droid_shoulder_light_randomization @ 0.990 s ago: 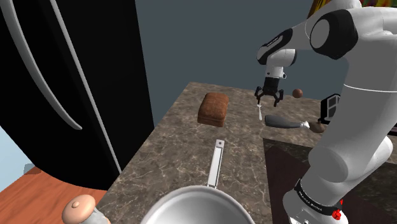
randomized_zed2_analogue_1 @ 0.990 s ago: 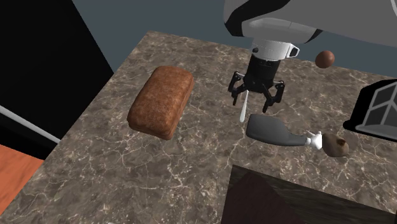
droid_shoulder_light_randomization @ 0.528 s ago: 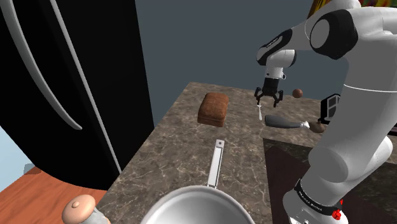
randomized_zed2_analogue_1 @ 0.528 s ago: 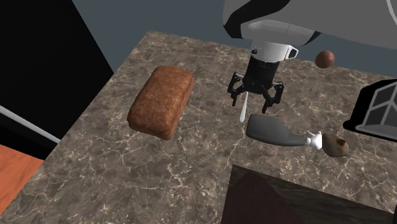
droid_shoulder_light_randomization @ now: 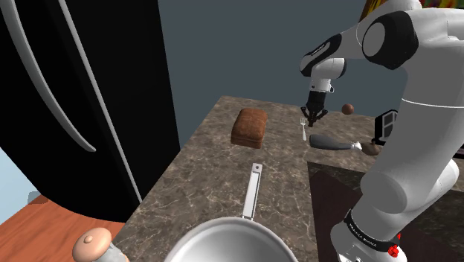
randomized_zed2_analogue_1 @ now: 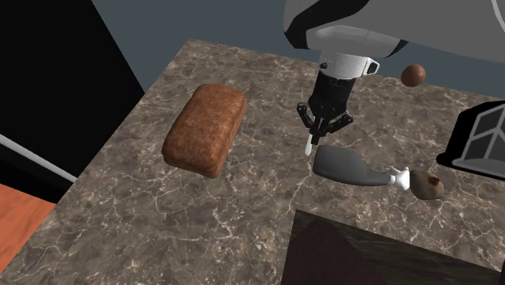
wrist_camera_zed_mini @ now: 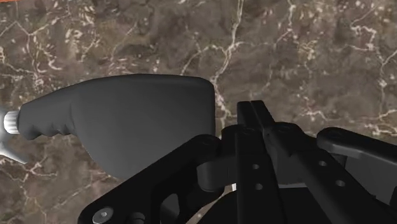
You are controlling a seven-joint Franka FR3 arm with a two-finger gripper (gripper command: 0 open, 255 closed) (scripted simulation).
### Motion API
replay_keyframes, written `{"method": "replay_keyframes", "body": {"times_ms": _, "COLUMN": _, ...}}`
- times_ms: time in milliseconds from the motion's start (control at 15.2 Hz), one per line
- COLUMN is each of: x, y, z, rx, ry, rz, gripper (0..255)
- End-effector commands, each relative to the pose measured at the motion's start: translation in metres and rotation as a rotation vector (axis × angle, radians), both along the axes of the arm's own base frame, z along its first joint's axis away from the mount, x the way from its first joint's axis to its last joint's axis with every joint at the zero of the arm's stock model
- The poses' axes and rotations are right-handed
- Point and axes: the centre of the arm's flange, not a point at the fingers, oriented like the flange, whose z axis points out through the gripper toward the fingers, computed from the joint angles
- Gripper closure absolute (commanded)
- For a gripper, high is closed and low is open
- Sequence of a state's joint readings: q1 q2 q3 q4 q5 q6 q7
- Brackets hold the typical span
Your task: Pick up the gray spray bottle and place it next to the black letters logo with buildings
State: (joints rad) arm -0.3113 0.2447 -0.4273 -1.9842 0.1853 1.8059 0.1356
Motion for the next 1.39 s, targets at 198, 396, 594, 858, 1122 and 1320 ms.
{"method": "replay_keyframes", "body": {"times_ms": 198, "x": -0.012, "y": 0.006, "z": -0.001, "rx": -0.006, "ry": -0.026, "rz": 0.09, "gripper": 0}}
{"method": "replay_keyframes", "body": {"times_ms": 396, "x": -0.051, "y": 0.016, "z": -0.005, "rx": -0.024, "ry": -0.102, "rz": 0.362, "gripper": 0}}
{"method": "replay_keyframes", "body": {"times_ms": 594, "x": -0.091, "y": 0.015, "z": -0.013, "rx": -0.042, "ry": -0.179, "rz": 0.633, "gripper": 0}}
{"method": "replay_keyframes", "body": {"times_ms": 858, "x": -0.14, "y": -0.003, "z": -0.028, "rx": -0.066, "ry": -0.282, "rz": 0.994, "gripper": 0}}
{"method": "replay_keyframes", "body": {"times_ms": 1122, "x": -0.17, "y": -0.026, "z": -0.047, "rx": -0.084, "ry": -0.357, "rz": 1.261, "gripper": 0}}
{"method": "replay_keyframes", "body": {"times_ms": 1320, "x": -0.171, "y": -0.026, "z": -0.063, "rx": -0.084, "ry": -0.357, "rz": 1.261, "gripper": 0}}
